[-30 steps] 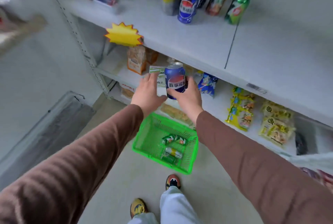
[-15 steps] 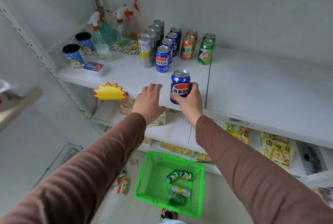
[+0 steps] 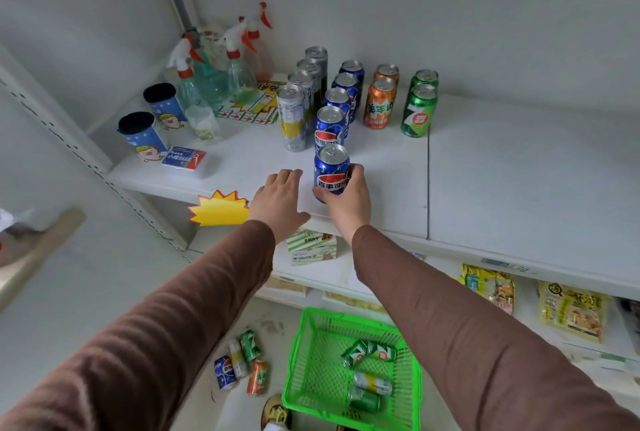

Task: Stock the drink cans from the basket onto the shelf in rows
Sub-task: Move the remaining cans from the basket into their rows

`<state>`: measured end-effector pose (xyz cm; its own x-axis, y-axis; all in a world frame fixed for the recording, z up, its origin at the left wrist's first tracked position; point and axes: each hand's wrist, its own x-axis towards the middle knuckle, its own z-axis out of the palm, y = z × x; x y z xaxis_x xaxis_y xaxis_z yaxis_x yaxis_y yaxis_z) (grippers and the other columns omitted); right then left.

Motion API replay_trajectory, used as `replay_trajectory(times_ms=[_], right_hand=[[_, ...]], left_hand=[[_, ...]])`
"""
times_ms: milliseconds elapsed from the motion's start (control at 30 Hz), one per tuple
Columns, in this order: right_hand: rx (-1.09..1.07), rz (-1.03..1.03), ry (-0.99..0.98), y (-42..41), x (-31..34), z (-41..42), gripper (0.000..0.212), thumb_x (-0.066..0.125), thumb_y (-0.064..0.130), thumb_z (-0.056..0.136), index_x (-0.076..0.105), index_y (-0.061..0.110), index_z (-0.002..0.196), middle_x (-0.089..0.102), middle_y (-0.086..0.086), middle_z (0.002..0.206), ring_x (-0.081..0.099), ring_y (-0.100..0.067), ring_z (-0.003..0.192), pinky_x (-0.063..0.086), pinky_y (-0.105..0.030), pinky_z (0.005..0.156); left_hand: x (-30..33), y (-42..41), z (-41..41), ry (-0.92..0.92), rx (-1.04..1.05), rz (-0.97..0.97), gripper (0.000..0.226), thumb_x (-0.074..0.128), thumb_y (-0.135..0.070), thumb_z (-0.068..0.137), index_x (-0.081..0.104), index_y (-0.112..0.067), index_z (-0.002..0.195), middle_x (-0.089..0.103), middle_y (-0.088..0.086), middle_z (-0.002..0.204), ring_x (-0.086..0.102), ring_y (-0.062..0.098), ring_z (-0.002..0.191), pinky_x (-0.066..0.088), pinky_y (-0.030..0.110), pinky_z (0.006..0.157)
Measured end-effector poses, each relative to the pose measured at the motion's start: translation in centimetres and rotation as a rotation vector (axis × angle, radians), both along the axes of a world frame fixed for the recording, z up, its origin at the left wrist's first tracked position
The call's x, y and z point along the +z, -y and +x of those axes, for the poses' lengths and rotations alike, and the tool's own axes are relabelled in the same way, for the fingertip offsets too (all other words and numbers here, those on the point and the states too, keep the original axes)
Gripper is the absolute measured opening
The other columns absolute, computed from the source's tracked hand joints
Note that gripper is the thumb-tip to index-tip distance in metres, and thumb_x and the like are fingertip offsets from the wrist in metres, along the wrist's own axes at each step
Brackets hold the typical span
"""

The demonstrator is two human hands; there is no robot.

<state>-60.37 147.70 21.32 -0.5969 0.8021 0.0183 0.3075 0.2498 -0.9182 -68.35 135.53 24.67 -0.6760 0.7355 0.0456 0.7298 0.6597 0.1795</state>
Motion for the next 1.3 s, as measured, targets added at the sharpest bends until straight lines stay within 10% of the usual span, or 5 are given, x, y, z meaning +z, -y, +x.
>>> replay_trajectory(times_ms=[1067, 1300], right_hand=[[-0.209, 0.015, 0.018, 0.5, -1.9, -5.1, 0.089, 0.086, 0.044, 0.068, 0.038, 0.027, 0.141, 0.056, 0.001, 0.138, 0.053, -0.021, 0.125, 0.049, -0.042, 0.104], [-0.124, 0.326, -0.069, 3.2, -2.6, 2.2, 0.049, 0.070, 0.031, 0.090, 0.049, 0.019, 0.133, 0.054, 0.003, 0.131, 0.046, -0.018, 0.120, 0.042, -0.034, 0.100]], left_hand=[[-2.6, 1.2, -5.9, 0.182, -0.186, 0.138, 0.082, 0.072, -0.034, 0.080, 0.029, -0.016, 0.148, 0.037, 0.005, 0.148, 0.038, 0.026, 0.132, 0.041, 0.039, 0.106], [-4.2, 3.1, -0.6, 0.097, -0.139, 0.335, 0.075, 0.073, -0.027, 0.075, 0.040, -0.013, 0.141, 0.042, 0.007, 0.142, 0.046, 0.029, 0.124, 0.043, 0.042, 0.101]])
